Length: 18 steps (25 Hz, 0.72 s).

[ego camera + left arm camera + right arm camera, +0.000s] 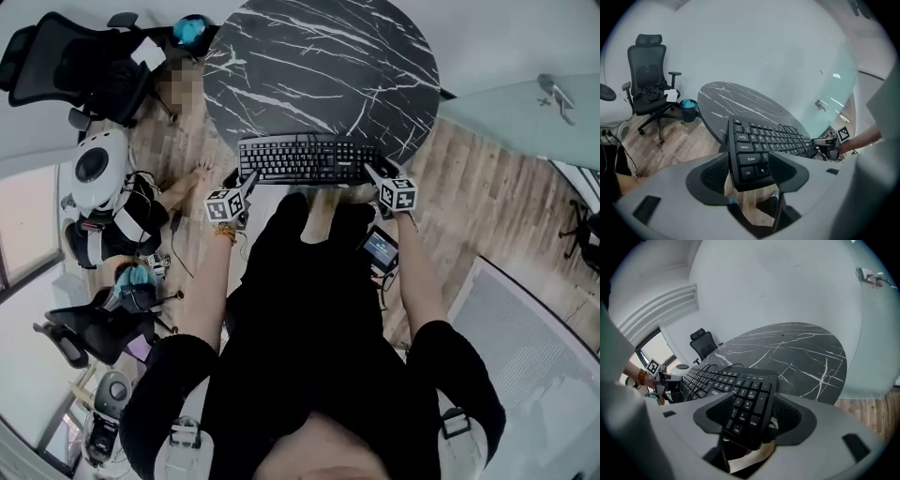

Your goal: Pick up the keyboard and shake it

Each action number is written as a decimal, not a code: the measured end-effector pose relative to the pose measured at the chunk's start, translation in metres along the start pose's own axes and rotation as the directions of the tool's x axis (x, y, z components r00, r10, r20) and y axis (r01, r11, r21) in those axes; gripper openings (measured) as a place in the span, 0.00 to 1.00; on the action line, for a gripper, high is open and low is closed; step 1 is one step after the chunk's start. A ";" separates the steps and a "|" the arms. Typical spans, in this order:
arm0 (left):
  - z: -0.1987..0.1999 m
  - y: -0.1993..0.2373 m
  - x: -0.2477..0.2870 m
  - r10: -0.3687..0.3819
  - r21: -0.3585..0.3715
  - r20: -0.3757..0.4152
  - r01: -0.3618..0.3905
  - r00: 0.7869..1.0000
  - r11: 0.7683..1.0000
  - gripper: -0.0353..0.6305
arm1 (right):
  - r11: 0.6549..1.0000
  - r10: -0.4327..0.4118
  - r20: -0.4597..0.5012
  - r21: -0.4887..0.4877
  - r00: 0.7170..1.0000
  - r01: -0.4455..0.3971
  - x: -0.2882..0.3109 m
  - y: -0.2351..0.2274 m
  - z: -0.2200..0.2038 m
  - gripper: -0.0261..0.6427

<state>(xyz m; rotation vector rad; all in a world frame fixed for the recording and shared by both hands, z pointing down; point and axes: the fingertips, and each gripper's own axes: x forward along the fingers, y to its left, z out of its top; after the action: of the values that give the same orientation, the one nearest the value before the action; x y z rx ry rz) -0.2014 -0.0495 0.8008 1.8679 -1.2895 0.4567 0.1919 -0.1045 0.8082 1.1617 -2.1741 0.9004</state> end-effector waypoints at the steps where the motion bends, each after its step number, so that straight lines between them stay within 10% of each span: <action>1: -0.003 0.001 -0.003 0.002 0.000 0.002 -0.002 1.000 1.000 0.44 | 1.000 0.005 -0.009 -0.017 1.000 -0.005 0.001 0.003 -0.001 0.41; 6: -0.017 0.012 -0.017 -0.012 -0.147 0.085 0.025 0.996 0.989 0.44 | 0.997 0.002 -0.041 -0.073 0.999 -0.005 0.003 0.008 -0.008 0.41; 11: -0.023 0.032 -0.028 -0.023 -0.539 0.283 0.179 0.959 0.823 0.45 | 0.999 0.000 -0.038 -0.039 0.999 -0.002 0.001 0.009 -0.010 0.41; 18: -0.020 0.024 -0.007 -0.143 -0.619 0.326 0.325 0.934 0.715 0.46 | 0.998 0.030 -0.069 -0.049 0.997 -0.034 -0.004 0.017 -0.014 0.41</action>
<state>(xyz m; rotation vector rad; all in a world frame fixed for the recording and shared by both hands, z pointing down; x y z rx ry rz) -0.2234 -0.0330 0.8180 1.4512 -1.1397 -0.3770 0.1808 -0.0851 0.8095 1.0597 -2.1536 0.8806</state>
